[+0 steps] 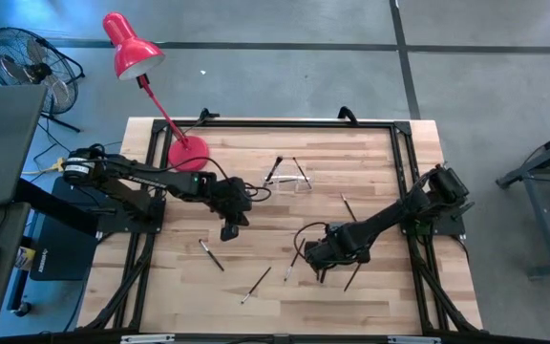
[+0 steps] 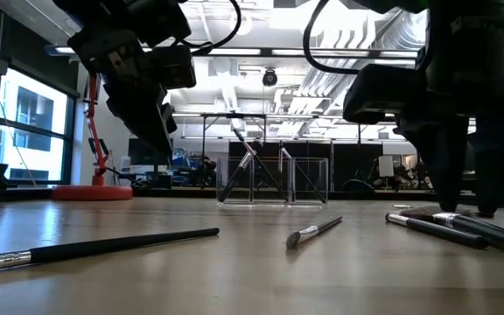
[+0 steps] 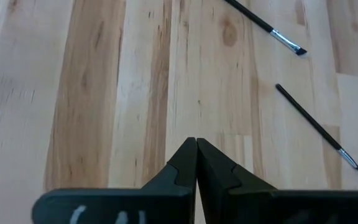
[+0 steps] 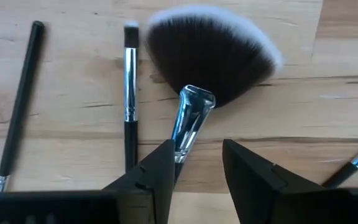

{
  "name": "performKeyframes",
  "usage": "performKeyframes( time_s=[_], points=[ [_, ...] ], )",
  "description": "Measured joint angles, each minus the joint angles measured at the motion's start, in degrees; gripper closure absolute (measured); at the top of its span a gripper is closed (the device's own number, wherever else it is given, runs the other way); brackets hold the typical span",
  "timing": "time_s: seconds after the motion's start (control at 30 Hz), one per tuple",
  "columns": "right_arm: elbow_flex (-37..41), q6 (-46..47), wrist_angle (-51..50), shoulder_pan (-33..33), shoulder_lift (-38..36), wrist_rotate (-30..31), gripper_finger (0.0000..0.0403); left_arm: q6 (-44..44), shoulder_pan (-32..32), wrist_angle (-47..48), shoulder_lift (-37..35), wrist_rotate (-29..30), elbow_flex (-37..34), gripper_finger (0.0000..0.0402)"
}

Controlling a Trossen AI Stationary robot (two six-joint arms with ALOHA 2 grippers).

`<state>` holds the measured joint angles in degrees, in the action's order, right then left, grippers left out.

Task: Pick & Place Makeup Supplies
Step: Put the makeup brush into the transparent organizer

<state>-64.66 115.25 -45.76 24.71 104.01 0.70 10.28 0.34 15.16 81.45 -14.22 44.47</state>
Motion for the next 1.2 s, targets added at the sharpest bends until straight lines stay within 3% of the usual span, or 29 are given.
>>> performKeyframes(
  time_s=[0.53,0.7,0.83,1.07,1.2],
  points=[
    [-0.29,-2.77,-0.44,-2.58,3.67,0.07,0.0275,0.00,0.00,0.00,0.00,0.02,0.00,0.0401],
    [-0.31,-5.24,-0.65,-2.58,3.71,0.50,0.0312,0.00,0.00,0.00,0.00,-0.26,0.00,0.0401],
    [-0.31,-9.29,-0.86,-2.55,3.74,1.81,0.0359,0.00,0.01,0.00,0.00,-0.26,0.00,0.0401],
    [-0.26,-22.10,-1.79,-2.66,3.43,2.64,0.0360,0.01,0.02,-1.11,0.00,-0.22,0.00,0.0401],
    [0.21,-24.48,-6.26,-3.48,1.60,5.04,0.0352,0.02,0.02,-3.55,0.00,0.20,0.01,0.0401]
  ],
)
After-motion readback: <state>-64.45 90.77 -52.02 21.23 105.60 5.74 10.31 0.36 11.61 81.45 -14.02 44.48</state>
